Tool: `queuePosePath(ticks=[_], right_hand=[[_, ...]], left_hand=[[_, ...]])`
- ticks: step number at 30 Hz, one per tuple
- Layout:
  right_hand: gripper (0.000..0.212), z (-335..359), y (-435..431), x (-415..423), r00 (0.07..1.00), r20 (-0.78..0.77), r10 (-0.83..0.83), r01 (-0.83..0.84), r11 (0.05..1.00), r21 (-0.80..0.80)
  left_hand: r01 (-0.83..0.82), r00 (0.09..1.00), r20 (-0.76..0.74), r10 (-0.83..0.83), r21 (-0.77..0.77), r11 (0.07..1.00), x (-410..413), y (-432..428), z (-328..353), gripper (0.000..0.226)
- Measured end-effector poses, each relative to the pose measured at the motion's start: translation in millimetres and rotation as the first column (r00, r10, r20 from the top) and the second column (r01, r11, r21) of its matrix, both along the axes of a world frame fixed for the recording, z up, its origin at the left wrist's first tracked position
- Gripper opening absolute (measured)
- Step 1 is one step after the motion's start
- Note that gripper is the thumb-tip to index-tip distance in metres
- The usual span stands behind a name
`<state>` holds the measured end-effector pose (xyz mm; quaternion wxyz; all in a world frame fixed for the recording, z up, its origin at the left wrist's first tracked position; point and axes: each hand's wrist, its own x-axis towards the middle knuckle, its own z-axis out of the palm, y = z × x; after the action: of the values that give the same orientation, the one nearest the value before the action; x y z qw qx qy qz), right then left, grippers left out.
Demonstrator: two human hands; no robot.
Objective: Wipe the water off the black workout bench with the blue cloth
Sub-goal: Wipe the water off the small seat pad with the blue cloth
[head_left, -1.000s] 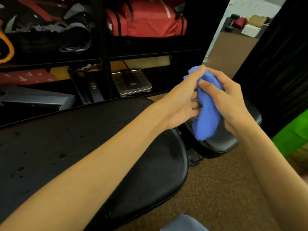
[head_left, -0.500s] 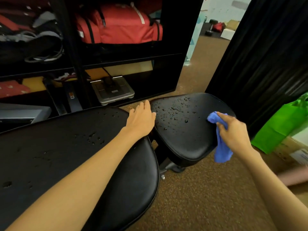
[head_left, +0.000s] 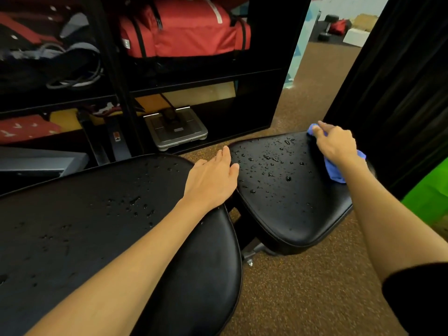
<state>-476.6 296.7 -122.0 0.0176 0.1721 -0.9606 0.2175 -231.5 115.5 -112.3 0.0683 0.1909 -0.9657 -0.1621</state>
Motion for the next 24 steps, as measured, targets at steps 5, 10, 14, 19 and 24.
queuePosePath(ticks=[5,10,14,19,24], right_hand=[[0.04,0.7,38.0,32.3,0.957,-0.096,0.274,-0.27,0.961,0.051],[0.038,-0.6,64.5,11.0,0.965,-0.183,0.186,-0.173,0.981,0.085],[0.037,-0.3,35.1,-30.9,0.996,-0.084,0.036,-0.029,0.996,0.08],[0.039,1.1,-12.9,-26.0,0.998,-0.021,0.054,-0.054,0.998,0.033],[0.037,4.3,-11.7,15.3,0.941,-0.091,0.327,-0.326,0.945,0.026]], left_hand=[[0.007,1.0,-0.007,-0.007,0.012,1.0,-1.4,-0.2,-2.2,0.054],[0.018,0.999,-0.03,-0.018,0.001,1.0,-2.7,-2.7,-5.5,0.056],[0.015,0.999,-0.037,-0.015,-0.007,1.0,-3.5,-3.4,-8.6,0.057],[0.008,0.998,-0.058,-0.008,-0.009,1.0,-5.0,-4.5,-9.5,0.056],[-0.001,0.998,-0.067,0.0,-0.005,1.0,-4.3,-2.8,-8.3,0.056]])
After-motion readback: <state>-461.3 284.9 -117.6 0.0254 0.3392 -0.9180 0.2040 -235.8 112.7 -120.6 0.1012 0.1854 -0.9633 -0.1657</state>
